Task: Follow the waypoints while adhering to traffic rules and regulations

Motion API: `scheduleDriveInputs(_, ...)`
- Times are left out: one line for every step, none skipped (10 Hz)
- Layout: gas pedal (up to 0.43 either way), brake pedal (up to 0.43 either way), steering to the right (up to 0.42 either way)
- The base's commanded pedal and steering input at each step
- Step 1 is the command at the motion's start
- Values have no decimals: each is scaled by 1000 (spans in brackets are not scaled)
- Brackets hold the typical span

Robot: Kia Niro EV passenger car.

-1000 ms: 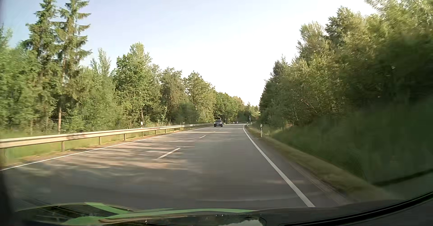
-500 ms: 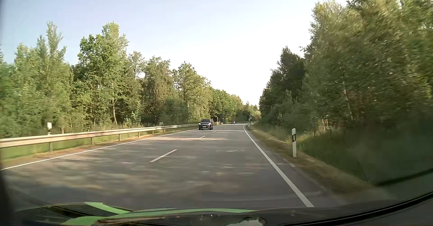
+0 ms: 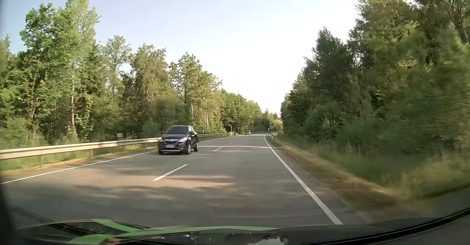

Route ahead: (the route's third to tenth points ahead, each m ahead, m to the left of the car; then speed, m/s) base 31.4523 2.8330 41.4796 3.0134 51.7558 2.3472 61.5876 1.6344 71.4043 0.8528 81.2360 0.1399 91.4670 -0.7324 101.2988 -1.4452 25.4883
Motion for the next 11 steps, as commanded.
scheduleDriveInputs(0,0,2)
scheduleDriveInputs(0,0,1)
scheduleDriveInputs(0,0,0)
scheduleDriveInputs(0,0,0)
scheduleDriveInputs(0,0,0)
scheduleDriveInputs(0,0,0)
scheduleDriveInputs(0,0,0)
scheduleDriveInputs(0,0,0)
scheduleDriveInputs(0,0,0)
scheduleDriveInputs(0,0,1)
scheduleDriveInputs(0,0,0)
